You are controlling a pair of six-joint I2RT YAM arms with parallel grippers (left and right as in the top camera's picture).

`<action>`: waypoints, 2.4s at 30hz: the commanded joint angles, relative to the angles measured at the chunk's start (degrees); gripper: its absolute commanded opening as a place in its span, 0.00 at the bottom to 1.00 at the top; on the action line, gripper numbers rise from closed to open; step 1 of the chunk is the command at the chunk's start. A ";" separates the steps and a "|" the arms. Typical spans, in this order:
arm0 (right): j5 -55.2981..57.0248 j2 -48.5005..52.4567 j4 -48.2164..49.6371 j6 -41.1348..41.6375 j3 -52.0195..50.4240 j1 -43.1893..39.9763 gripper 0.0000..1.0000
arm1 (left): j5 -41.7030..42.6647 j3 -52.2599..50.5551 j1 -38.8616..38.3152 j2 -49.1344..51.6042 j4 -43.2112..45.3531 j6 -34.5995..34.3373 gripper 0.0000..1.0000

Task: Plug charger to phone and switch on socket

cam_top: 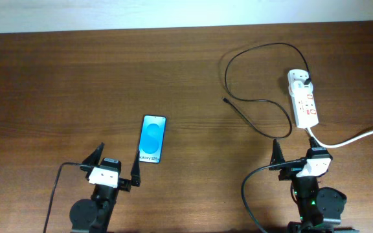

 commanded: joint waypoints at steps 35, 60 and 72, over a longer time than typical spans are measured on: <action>0.33 -0.33 -0.20 0.00 -0.42 0.52 0.98 | 6.05 32.39 0.17 4.83 -32.20 -8.74 0.99; 0.33 -0.33 -0.20 0.00 -0.42 0.52 0.98 | 11.17 82.84 0.13 80.81 -60.59 -10.54 0.99; 0.33 -0.33 -0.20 0.00 -0.42 0.52 0.99 | -2.67 77.48 -7.72 98.75 -58.82 -9.22 0.99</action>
